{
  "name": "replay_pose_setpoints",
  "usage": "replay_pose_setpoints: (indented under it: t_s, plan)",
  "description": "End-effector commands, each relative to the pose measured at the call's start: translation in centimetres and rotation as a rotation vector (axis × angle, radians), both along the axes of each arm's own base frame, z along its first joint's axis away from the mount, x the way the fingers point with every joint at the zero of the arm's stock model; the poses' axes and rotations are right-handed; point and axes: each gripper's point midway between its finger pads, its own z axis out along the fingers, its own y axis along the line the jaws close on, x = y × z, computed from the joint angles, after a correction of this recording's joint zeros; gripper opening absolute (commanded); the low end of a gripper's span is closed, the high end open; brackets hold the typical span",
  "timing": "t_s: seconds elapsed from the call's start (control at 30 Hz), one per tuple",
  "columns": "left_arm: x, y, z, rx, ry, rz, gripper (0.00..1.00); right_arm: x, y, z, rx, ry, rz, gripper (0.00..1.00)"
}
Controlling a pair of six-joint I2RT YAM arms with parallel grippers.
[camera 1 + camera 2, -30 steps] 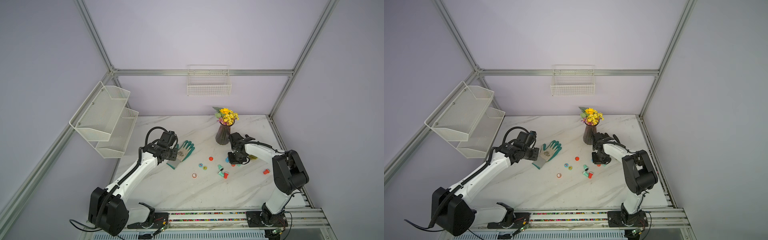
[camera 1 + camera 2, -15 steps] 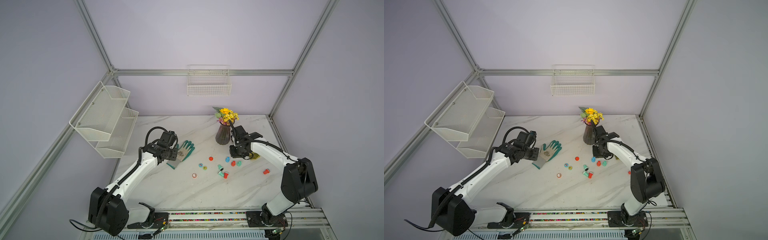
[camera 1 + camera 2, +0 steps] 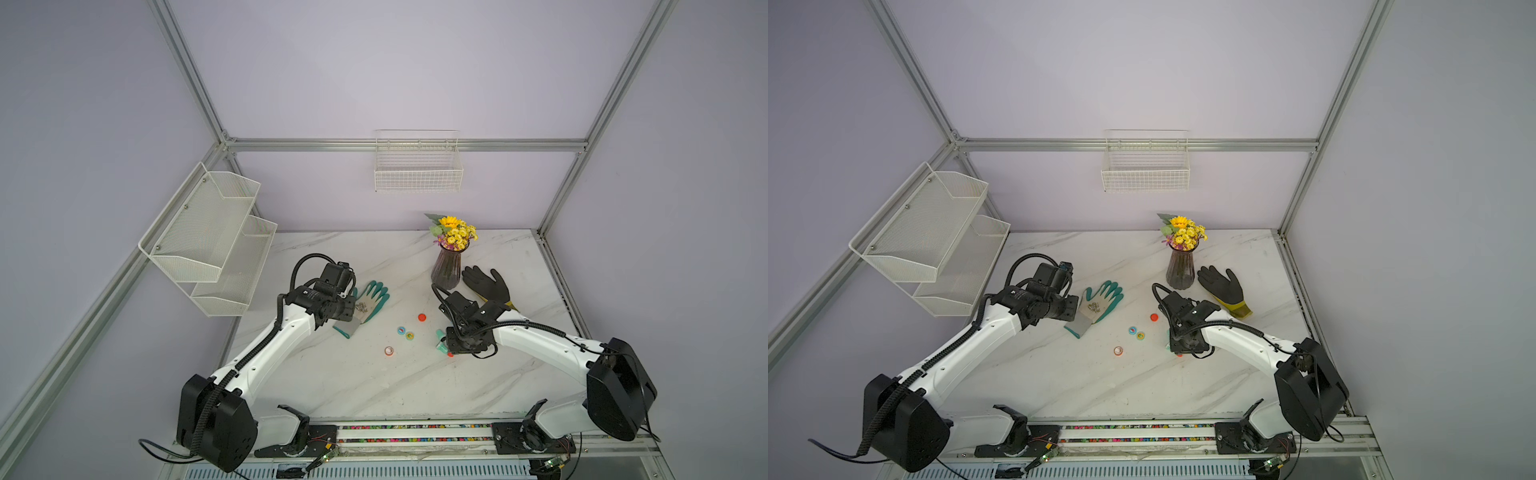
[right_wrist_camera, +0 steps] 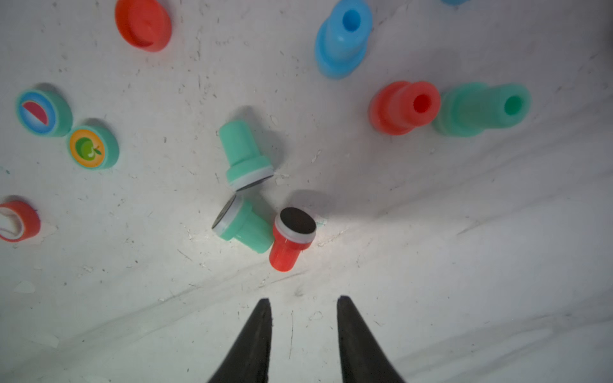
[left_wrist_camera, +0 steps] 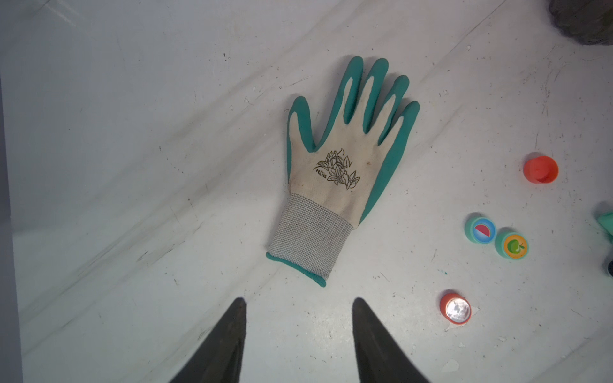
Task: Close the stamp cap
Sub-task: Pick up the stamp from the center of the board.
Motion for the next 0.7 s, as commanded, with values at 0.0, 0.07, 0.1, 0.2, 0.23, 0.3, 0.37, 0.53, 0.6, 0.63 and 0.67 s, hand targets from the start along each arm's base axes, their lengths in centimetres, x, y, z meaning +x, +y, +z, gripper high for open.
replay_pose_setpoints:
  t_s: [0.0, 0.07, 0.1, 0.2, 0.23, 0.3, 0.37, 0.53, 0.6, 0.63, 0.67]
  plan:
    - [0.2, 0.1, 0.6, -0.007, -0.026, -0.005, 0.52, 1.3, 1.2, -0.6, 0.04, -0.058, -0.075, 0.37]
    - [0.2, 0.2, 0.6, -0.004, -0.025, -0.005, 0.52, 1.3, 1.3, -1.2, 0.032, -0.049, -0.072, 0.36]
    - [0.2, 0.2, 0.6, -0.003, -0.025, -0.004, 0.52, 1.4, 1.3, -1.5, 0.026, -0.048, -0.073, 0.36]
    - [0.2, 0.3, 0.6, -0.003, -0.026, -0.003, 0.52, 1.6, 1.3, -2.1, 0.011, -0.048, -0.075, 0.35]
    - [0.2, 0.2, 0.6, -0.003, -0.027, -0.004, 0.52, 1.6, 1.2, -2.4, 0.005, -0.044, -0.076, 0.35]
    - [0.2, 0.3, 0.6, -0.002, -0.027, -0.003, 0.52, 1.6, 1.2, -2.9, 0.0, -0.039, -0.075, 0.35]
    - [0.2, 0.2, 0.6, -0.003, -0.025, -0.004, 0.52, 1.5, 1.2, -3.4, -0.002, -0.028, -0.073, 0.35]
    - [0.2, 0.2, 0.5, -0.004, -0.022, -0.005, 0.52, 0.9, 1.0, -4.6, -0.013, -0.001, -0.071, 0.33]
    - [0.2, 0.2, 0.5, -0.004, -0.022, -0.005, 0.52, 0.7, 0.9, -4.9, -0.01, 0.005, -0.072, 0.32]
    - [0.2, 0.2, 0.5, -0.004, -0.022, -0.005, 0.52, 0.6, 0.9, -4.9, -0.009, 0.005, -0.072, 0.31]
    - [0.2, 0.2, 0.5, -0.004, -0.022, -0.006, 0.52, 0.6, 0.9, -5.0, -0.01, 0.005, -0.072, 0.3]
